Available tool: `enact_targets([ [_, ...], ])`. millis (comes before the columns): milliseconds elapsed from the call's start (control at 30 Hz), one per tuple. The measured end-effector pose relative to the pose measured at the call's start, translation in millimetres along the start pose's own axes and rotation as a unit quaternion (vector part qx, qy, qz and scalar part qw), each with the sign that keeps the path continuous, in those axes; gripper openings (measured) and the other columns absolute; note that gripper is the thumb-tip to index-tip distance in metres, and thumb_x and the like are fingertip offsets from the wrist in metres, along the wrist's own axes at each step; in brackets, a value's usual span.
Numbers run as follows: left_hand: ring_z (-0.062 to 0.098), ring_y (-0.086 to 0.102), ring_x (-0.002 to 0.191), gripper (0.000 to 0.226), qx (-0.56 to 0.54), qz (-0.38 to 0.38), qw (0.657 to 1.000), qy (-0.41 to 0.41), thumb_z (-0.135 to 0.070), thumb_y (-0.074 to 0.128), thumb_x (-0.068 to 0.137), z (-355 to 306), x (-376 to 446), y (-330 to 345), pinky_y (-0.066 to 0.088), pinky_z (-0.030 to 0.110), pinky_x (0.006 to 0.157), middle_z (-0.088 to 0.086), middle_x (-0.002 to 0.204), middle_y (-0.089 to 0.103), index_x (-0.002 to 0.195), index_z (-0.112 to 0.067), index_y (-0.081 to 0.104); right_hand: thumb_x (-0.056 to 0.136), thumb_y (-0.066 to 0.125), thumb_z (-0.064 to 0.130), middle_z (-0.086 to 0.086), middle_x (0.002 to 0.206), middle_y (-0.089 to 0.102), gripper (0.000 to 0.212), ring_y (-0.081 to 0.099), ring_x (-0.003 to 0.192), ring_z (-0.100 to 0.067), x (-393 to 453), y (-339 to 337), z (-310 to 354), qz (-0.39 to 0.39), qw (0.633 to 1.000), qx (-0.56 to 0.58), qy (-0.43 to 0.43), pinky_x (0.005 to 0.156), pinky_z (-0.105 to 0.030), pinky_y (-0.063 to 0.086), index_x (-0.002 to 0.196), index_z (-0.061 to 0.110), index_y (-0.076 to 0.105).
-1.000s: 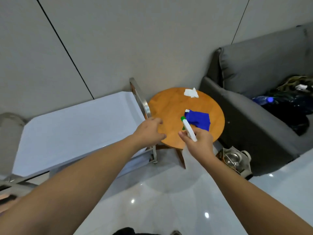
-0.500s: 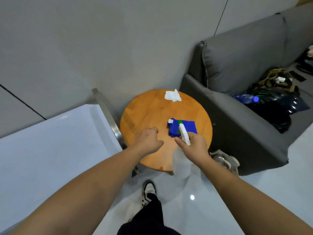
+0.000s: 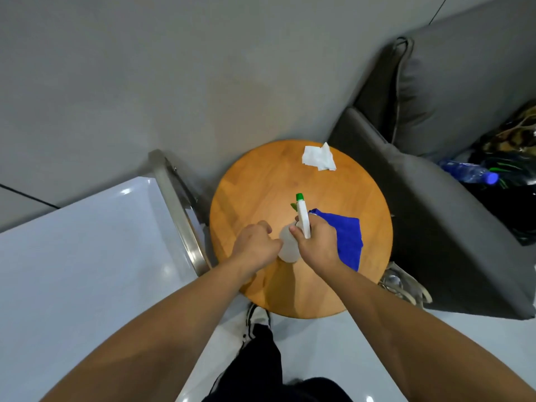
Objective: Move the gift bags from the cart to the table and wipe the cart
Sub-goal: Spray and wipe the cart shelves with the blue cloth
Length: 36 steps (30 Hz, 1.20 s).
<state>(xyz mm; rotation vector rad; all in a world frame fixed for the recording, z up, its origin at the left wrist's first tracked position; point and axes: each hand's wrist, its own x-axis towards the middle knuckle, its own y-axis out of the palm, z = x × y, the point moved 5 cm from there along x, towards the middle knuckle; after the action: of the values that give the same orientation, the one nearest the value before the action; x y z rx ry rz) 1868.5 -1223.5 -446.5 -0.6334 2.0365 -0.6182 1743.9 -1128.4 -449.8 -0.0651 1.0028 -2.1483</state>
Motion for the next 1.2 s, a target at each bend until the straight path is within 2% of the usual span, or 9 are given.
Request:
enact_targets([
  [200, 0.019, 0.062, 0.087, 0.024, -0.001, 0.025, 0.999, -0.032, -0.043, 0.062, 0.09, 3, 12, 17, 0.055, 0.034, 0.073, 0.002, 0.099, 0.065, 0.101, -0.022, 0.065, 0.088, 0.076, 0.029, -0.003, 0.105, 0.066, 0.038, 0.061, 0.098, -0.023, 7, 7, -6, 0.054, 0.997, -0.031, -0.042, 0.079, -0.04, 0.052, 0.122, 0.015, 0.064],
  [367, 0.022, 0.061, 0.095, 0.024, -0.002, 0.056, 0.997, -0.049, -0.039, 0.065, 0.092, -12, 11, 48, 0.043, 0.028, 0.064, 0.004, 0.106, 0.066, 0.106, -0.02, 0.066, 0.081, 0.081, 0.029, -0.002, 0.124, 0.063, 0.064, 0.058, 0.114, -0.024, 14, -6, -46, 0.13, 0.985, -0.11, -0.024, 0.088, -0.038, 0.052, 0.138, 0.021, 0.052],
  [533, 0.023, 0.06, 0.099, 0.021, -0.018, 0.032, 0.995, -0.098, -0.031, 0.063, 0.095, -18, -2, 81, 0.051, 0.031, 0.079, 0.006, 0.111, 0.064, 0.103, -0.013, 0.067, 0.088, 0.073, 0.036, -0.01, 0.126, 0.057, 0.056, 0.054, 0.114, -0.03, 38, -23, -118, 0.193, 0.959, -0.208, 0.005, 0.08, -0.036, 0.047, 0.136, 0.018, 0.049],
  [633, 0.018, 0.054, 0.097, 0.03, -0.048, 0.013, 0.988, -0.147, -0.04, 0.064, 0.095, -17, -9, 111, 0.046, 0.027, 0.082, 0.001, 0.112, 0.063, 0.117, -0.02, 0.064, 0.085, 0.074, 0.046, -0.013, 0.143, 0.044, 0.07, 0.042, 0.129, -0.035, 54, -19, -147, 0.217, 0.94, -0.262, 0.005, 0.096, -0.042, 0.046, 0.143, 0.021, 0.042],
  [733, 0.018, 0.06, 0.093, 0.027, -0.077, 0.013, 0.981, -0.178, -0.039, 0.066, 0.092, -17, -12, 147, 0.048, 0.028, 0.08, 0.002, 0.107, 0.067, 0.113, -0.021, 0.065, 0.081, 0.076, 0.051, -0.014, 0.163, 0.014, 0.098, 0.016, 0.149, -0.039, 75, -9, -169, 0.24, 0.915, -0.323, -0.016, 0.114, -0.051, 0.032, 0.156, 0.025, 0.019],
  [800, 0.015, 0.061, 0.088, 0.025, -0.113, 0.007, 0.975, -0.192, -0.036, 0.067, 0.091, -13, -20, 163, 0.049, 0.028, 0.078, -0.003, 0.099, 0.068, 0.11, -0.02, 0.067, 0.08, 0.078, 0.052, -0.01, 0.165, 0.012, 0.108, 0.014, 0.151, -0.036, 87, -1, -185, 0.251, 0.91, -0.33, -0.016, 0.115, -0.054, 0.029, 0.159, 0.025, 0.008],
  [900, 0.017, 0.06, 0.097, 0.027, -0.135, -0.001, 0.969, -0.208, -0.041, 0.065, 0.093, -2, -34, 178, 0.045, 0.028, 0.079, -0.003, 0.104, 0.068, 0.11, -0.02, 0.069, 0.087, 0.072, 0.038, -0.01, 0.153, 0.033, 0.095, 0.033, 0.14, -0.035, 90, 9, -201, 0.212, 0.913, -0.344, -0.053, 0.108, -0.054, 0.037, 0.158, 0.02, 0.013],
  [1000, 0.021, 0.059, 0.1, 0.029, -0.144, -0.012, 0.96, -0.24, -0.04, 0.064, 0.094, 11, -50, 186, 0.052, 0.034, 0.087, 0.002, 0.105, 0.066, 0.11, -0.017, 0.069, 0.089, 0.066, 0.025, -0.013, 0.138, 0.046, 0.074, 0.045, 0.125, -0.036, 81, 12, -204, 0.173, 0.914, -0.354, -0.091, 0.1, -0.053, 0.043, 0.15, 0.015, 0.027],
  [1200, 0.022, 0.059, 0.103, 0.021, -0.218, -0.027, 0.951, -0.216, -0.031, 0.068, 0.094, 15, -74, 191, 0.053, 0.037, 0.093, 0.003, 0.106, 0.066, 0.104, -0.013, 0.071, 0.077, 0.067, 0.012, -0.009, 0.114, 0.058, 0.052, 0.057, 0.102, -0.031, 42, 6, -220, 0.223, 0.948, -0.228, 0.024, 0.079, -0.043, 0.052, 0.125, 0.012, 0.046],
])
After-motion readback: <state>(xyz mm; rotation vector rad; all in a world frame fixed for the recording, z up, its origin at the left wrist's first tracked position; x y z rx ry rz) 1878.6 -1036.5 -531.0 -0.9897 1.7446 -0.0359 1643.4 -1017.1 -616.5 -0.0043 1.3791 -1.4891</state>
